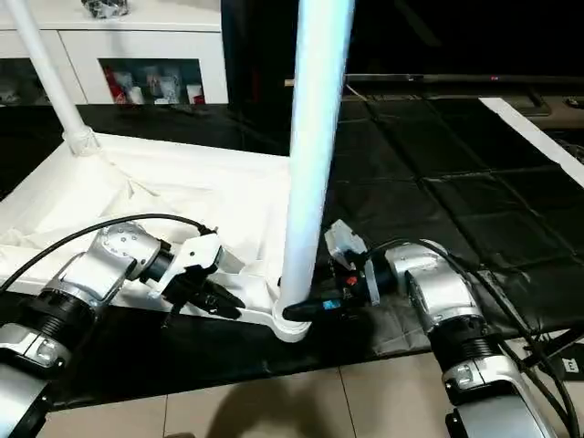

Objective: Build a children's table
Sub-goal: Rotate leg to tighten

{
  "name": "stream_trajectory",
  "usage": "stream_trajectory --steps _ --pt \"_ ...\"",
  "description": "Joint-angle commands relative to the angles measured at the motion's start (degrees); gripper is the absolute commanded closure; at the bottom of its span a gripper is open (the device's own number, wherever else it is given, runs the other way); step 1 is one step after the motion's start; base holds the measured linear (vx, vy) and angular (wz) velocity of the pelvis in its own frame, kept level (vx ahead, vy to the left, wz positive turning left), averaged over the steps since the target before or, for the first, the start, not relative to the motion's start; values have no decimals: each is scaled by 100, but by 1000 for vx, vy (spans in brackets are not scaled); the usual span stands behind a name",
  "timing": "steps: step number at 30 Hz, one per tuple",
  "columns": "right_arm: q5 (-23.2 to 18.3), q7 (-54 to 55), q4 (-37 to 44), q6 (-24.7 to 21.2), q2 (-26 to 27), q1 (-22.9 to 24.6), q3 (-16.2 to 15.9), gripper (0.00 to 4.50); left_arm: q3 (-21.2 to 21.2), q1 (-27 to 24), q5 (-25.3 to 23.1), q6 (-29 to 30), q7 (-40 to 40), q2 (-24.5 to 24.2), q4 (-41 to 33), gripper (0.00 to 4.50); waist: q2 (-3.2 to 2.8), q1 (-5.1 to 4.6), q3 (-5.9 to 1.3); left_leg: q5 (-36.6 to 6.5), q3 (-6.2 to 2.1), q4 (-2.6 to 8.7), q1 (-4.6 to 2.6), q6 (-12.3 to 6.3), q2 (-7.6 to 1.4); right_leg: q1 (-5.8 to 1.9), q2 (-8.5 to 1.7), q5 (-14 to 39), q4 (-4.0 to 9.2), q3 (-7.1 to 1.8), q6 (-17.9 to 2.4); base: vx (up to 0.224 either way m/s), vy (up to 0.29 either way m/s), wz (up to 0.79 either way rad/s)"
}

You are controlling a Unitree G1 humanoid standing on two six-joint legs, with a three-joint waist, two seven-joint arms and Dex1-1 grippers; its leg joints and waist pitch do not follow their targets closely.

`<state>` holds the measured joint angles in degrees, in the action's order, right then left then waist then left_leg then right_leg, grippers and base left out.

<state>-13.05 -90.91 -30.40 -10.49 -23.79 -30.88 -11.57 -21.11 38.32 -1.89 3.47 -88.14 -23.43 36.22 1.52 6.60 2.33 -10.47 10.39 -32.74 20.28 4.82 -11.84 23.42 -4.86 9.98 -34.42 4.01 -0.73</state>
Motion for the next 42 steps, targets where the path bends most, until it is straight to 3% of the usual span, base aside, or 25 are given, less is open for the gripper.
stream_trajectory --steps 1,7,9,11,13,14,16,17,18,20,22,23,27,31,32,40,42 --pt "-115 -158 99 -29 -72 95 -68 226 -100 90 -35 -55 -15 48 28 450 4 -27 -351 -872 11 313 -34 -357 -163 -333 -306 764 315 -236 -1458 0 0 0" --pt "-286 99 363 -314 90 318 67 239 27 95 54 203 252 183 80 450 36 4 -341 -855 18 313 -39 -380 -165 -333 -308 818 323 -241 -1426 0 0 0" --pt "-388 499 433 -565 248 382 234 240 89 90 74 335 440 266 64 450 11 -1 -342 -879 13 318 -31 -362 -162 -326 -309 882 323 -242 -1406 0 0 0" --pt "-321 1511 387 -712 644 457 468 241 220 135 51 536 991 496 125 450 28 -42 -292 -1144 5 345 -20 -203 -145 -302 -314 1447 388 -241 -1239 0 0 0" --pt "-290 1691 367 -712 711 469 490 241 251 152 31 560 1156 562 154 450 29 -67 -278 -1433 -19 359 -50 -92 -127 -287 -334 2136 460 -227 -1039 0 0 0" --pt "-93 2466 176 -658 982 429 579 241 308 198 -12 721 1569 777 236 450 32 -120 -265 -1573 -48 379 -43 1 -113 -272 -333 2620 503 -224 -827 0 0 0" --pt "186 3422 -57 -593 1314 365 647 241 379 254 -56 890 2084 1049 337 450 39 -211 -250 -1697 -69 384 -45 101 -93 -248 -343 3042 554 -209 -638 0 0 0" --pt "274 3765 -153 -550 1449 322 671 241 428 282 -38 1019 2274 1174 374 450 42 -238 -259 -1704 -92 391 -27 116 -90 -271 -357 3150 560 -197 -581 0 0 0" --pt "372 4141 -235 -490 1589 269 705 242 483 318 -26 1108 2482 1302 425 450 41 -282 -268 -1702 -98 392 -18 108 -88 -269 -347 3149 570 -190 -526 0 0 0" --pt "446 5099 -467 -676 2016 52 875 246 604 457 -50 1200 3138 1637 664 450 38 -393 -271 -1724 -89 372 -27 86 -66 -227 -318 3017 568 -191 -617 0 0 0" --pt "516 5361 -493 -681 2136 -9 872 248 679 517 -39 1225 3418 1764 766 450 38 -420 -276 -1732 -84 369 -31 19 -62 -231 -312 2963 588 -190 -619 0 0 0" --pt "582 5741 -551 -789 2354 -131 875 249 802 626 -26 1265 3882 1967 936 450 52 -415 -282 -1712 -79 367 -34 -22 -67 -233 -312 2886 592 -198 -632 0 0 0" --pt "619 6236 -668 -984 2613 -279 938 250 917 722 -44 1300 4261 2148 1049 450 42 -412 -298 -1452 -57 378 -5 -123 -72 -264 -293 2183 530 -222 -819 0 0 0" --pt "747 6557 -825 -846 2780 -371 975 250 1039 799 -103 1336 4392 2226 1094 450 21 -414 -298 -1415 -49 382 -7 -130 -70 -274 -293 2007 516 -225 -898 0 0 0" --pt "723 6529 -840 -828 2791 -372 993 183 1047 806 -106 1330 4394 2215 1098 450 24 -419 -299 -1443 -54 388 -3 -126 -70 -284 -298 2034 517 -224 -889 0 0 0" --pt "658 6085 -645 -553 2637 -224 976 133 985 686 -84 1100 4058 1983 1032 450 22 -414 -294 -1470 -50 401 -1 -165 -86 -294 -304 1892 515 -238 -920 0 0 0" --pt "551 5469 -446 -524 2290 -53 913 105 931 562 -96 1011 3767 1794 901 450 40 -395 -301 -1392 -48 390 4 -249 -88 -321 -311 1746 503 -238 -975 0 0 0"
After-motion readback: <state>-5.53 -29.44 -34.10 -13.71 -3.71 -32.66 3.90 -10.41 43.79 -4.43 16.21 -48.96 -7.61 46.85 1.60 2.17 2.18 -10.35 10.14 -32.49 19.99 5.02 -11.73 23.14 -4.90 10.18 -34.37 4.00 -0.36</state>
